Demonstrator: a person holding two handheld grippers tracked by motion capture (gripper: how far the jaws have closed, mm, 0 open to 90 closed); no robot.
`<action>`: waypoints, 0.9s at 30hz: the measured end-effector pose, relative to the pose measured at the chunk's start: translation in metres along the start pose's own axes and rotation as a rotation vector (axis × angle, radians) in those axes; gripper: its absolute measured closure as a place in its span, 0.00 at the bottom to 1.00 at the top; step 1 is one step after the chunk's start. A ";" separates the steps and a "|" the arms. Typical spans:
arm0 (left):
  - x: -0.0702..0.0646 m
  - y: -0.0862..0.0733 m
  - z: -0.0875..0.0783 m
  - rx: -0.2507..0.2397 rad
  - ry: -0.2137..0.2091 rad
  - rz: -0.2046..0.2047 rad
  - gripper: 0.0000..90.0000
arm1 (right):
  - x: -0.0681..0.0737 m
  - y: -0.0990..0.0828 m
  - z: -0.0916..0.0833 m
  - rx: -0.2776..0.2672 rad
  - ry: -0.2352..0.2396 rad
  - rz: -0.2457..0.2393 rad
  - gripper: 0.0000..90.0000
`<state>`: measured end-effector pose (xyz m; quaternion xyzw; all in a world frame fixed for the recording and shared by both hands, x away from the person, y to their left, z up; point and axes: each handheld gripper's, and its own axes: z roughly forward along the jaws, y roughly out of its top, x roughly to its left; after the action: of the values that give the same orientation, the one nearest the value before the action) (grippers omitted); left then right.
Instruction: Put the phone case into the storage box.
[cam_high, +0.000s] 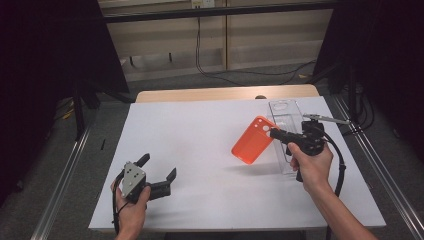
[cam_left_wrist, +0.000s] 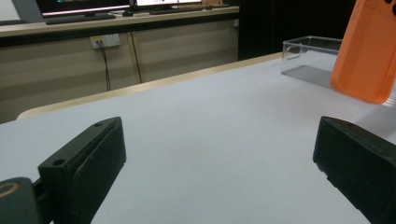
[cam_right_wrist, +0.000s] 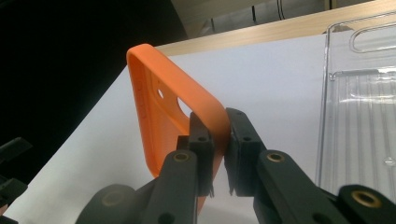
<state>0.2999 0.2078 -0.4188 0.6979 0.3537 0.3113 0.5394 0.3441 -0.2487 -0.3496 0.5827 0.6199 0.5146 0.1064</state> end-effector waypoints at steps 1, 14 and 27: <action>0.002 -0.003 -0.002 -0.001 0.001 -0.010 0.03 | 0.000 0.001 -0.001 -0.004 -0.002 -0.003 0.91; 0.004 -0.012 -0.013 -0.039 0.063 -0.068 0.03 | -0.006 0.015 -0.015 -0.038 -0.025 -0.015 0.91; 0.001 -0.014 -0.010 -0.022 0.068 -0.049 0.02 | -0.021 0.025 -0.017 -0.081 -0.056 -0.010 0.91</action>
<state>0.2901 0.2167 -0.4305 0.6722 0.3852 0.3253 0.5422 0.3537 -0.2797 -0.3327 0.5891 0.5982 0.5223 0.1497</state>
